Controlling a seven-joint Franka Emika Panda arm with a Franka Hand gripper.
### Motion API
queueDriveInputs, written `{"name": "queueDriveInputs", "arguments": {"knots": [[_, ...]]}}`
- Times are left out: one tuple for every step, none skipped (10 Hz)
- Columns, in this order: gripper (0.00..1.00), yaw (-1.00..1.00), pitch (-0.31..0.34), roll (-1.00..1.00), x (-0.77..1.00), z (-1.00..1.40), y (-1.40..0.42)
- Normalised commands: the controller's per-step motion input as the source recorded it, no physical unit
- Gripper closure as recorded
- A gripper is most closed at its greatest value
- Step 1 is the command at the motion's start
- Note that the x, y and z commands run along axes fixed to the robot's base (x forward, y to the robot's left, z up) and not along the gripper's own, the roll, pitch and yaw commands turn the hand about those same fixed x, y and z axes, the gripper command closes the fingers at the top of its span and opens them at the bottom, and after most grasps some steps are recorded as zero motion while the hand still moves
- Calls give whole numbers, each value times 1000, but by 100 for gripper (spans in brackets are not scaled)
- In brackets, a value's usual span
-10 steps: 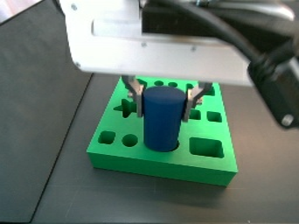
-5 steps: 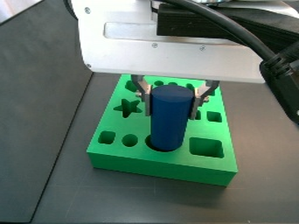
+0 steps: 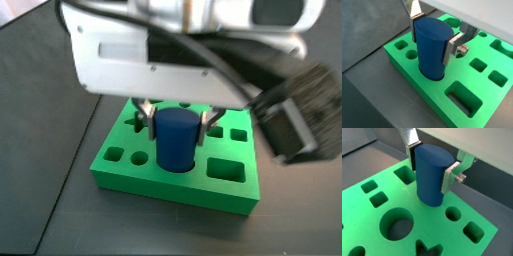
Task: Pick up the oval object. Move up. Place the oval object on the fixture. Regrasp the oval object. Move to above the board. Insert the oval object.
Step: Insert the oval object.
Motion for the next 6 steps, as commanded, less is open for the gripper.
{"name": "queueDriveInputs", "arguments": {"knots": [[100, -131, -107, 19, 0, -746, -103], [100, -94, -83, 69, 17, -903, -94], [100, -57, -64, 154, 0, -906, -134], [100, -40, -79, -79, -63, 0, 74], [100, 0, 0, 23, 0, 0, 0], [100, 0, 0, 0, 0, 0, 0]]}}
